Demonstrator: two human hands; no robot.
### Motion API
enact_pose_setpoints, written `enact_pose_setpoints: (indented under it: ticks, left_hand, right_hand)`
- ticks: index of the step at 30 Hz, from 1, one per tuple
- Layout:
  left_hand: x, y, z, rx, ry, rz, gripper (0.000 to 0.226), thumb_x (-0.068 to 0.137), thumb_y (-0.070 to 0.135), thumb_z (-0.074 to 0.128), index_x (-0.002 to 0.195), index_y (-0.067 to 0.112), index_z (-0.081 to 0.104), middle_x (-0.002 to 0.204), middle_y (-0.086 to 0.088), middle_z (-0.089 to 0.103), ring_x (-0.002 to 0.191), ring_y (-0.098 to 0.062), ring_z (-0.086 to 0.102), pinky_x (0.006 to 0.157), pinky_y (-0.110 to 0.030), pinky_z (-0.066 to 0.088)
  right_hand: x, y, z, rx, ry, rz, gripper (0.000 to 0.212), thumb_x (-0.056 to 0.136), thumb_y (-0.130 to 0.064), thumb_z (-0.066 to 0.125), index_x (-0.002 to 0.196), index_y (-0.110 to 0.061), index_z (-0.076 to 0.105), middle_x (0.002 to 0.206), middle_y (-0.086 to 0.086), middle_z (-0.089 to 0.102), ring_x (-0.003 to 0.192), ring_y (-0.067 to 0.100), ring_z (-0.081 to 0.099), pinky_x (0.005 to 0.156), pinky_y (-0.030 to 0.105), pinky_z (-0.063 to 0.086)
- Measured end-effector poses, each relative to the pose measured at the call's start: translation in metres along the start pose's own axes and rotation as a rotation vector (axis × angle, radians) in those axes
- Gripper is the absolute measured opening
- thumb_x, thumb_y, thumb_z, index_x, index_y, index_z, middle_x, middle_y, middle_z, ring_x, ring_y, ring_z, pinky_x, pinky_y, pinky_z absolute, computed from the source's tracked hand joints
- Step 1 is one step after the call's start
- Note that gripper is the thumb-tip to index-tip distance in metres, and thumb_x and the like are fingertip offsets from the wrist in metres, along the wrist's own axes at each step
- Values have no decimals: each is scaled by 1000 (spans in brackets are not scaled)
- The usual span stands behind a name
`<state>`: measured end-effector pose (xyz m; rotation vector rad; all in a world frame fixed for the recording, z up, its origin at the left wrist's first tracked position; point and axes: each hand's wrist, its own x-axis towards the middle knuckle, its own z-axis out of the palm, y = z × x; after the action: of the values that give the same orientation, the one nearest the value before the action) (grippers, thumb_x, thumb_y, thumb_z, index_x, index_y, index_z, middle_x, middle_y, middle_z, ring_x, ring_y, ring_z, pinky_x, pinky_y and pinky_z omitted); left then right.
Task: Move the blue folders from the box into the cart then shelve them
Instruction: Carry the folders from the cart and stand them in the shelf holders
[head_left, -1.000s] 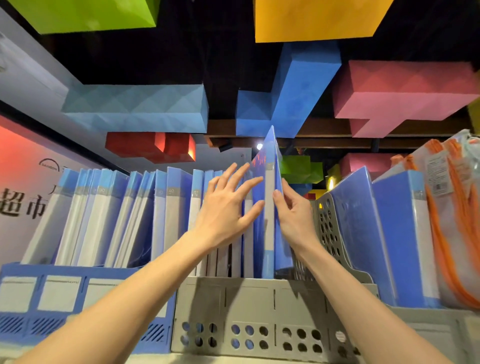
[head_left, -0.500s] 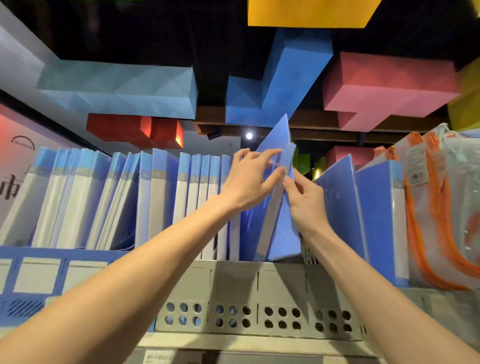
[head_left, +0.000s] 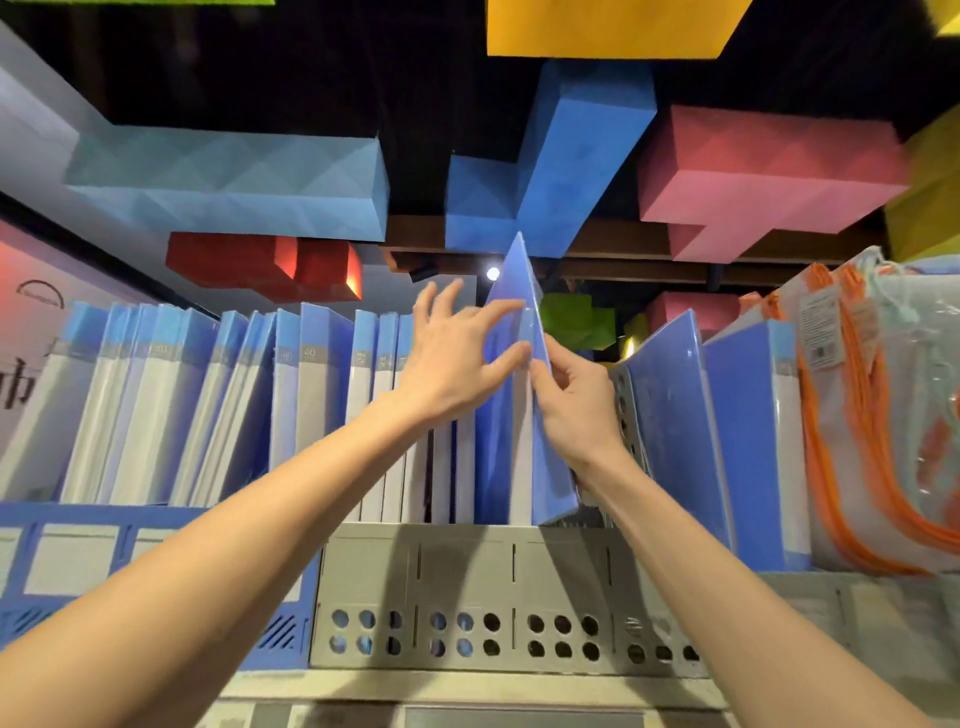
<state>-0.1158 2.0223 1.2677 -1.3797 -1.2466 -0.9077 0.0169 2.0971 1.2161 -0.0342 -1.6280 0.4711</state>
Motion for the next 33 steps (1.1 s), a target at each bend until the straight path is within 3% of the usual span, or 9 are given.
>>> enact_pose_setpoints:
  ticks: [4, 7, 10, 13, 16, 19, 21, 27, 33]
  left_hand:
    - [-12, -16, -5, 54, 34, -77, 66, 90, 67, 34, 139, 29, 56, 149, -9, 49, 154, -30, 12, 124, -45, -1]
    - [-19, -21, -7, -37, 20, -91, 68, 91, 69, 27, 145, 34, 49, 156, -5, 43, 154, -25, 11, 125, -43, 2]
    - [-17, -15, -12, -159, 13, -161, 71, 87, 75, 30, 139, 35, 56, 154, 0, 46, 153, -21, 15, 122, -41, 6]
    - [-9, -11, -17, -292, 16, -275, 62, 84, 71, 44, 128, 32, 64, 144, 3, 55, 149, -20, 26, 120, -42, 17]
    - [-4, -14, -17, -391, 6, -310, 53, 83, 64, 55, 122, 31, 68, 133, 4, 63, 138, -19, 43, 114, -50, 33]
    - [-2, -16, -20, -465, 37, -356, 36, 87, 46, 66, 116, 25, 71, 126, 4, 66, 130, -14, 49, 111, -51, 39]
    - [-1, -16, -24, -515, 18, -376, 42, 82, 44, 64, 116, 21, 72, 128, 3, 66, 132, -10, 47, 113, -49, 37]
    - [-2, -17, -28, -621, -21, -380, 33, 90, 24, 68, 122, 14, 71, 136, -3, 63, 139, -12, 42, 112, -42, 37]
    - [-2, -18, -33, -719, -20, -381, 29, 93, 12, 64, 120, 12, 71, 126, 1, 68, 129, -11, 54, 102, -30, 45]
  right_hand:
    - [-12, -5, 21, -29, 18, -32, 40, 103, -17, 48, 143, -20, 52, 61, -12, 53, 53, 3, 44, 55, 17, 36]
    - [-17, -2, 26, -50, 35, -40, 47, 104, -21, 50, 150, -17, 43, 95, -3, 73, 76, 8, 65, 73, 26, 56]
    - [-19, -1, 31, -27, 24, -57, 48, 102, -27, 54, 149, -25, 43, 102, -11, 73, 68, -3, 54, 74, 22, 53]
    - [-23, 0, 34, 21, 10, -60, 45, 102, -32, 53, 146, -31, 45, 70, -27, 47, 63, -10, 41, 65, 8, 36]
    - [-31, -2, 35, 28, 6, -57, 43, 103, -32, 49, 146, -33, 43, 73, -27, 45, 65, -12, 40, 66, 7, 33]
    - [-34, -7, 39, 16, 2, -76, 45, 103, -29, 51, 147, -27, 45, 127, -14, 64, 108, -7, 60, 95, 16, 49]
    - [-36, -10, 42, 10, 9, -83, 46, 101, -24, 54, 147, -23, 46, 145, -14, 50, 136, -4, 43, 113, 24, 39]
    - [-37, -9, 48, -11, 15, -70, 51, 99, -23, 60, 147, -26, 45, 149, -15, 46, 143, 0, 34, 117, 28, 34]
    - [-39, -9, 54, -48, 25, -97, 55, 97, -20, 62, 148, -27, 43, 153, -14, 40, 146, 3, 28, 116, 17, 28]
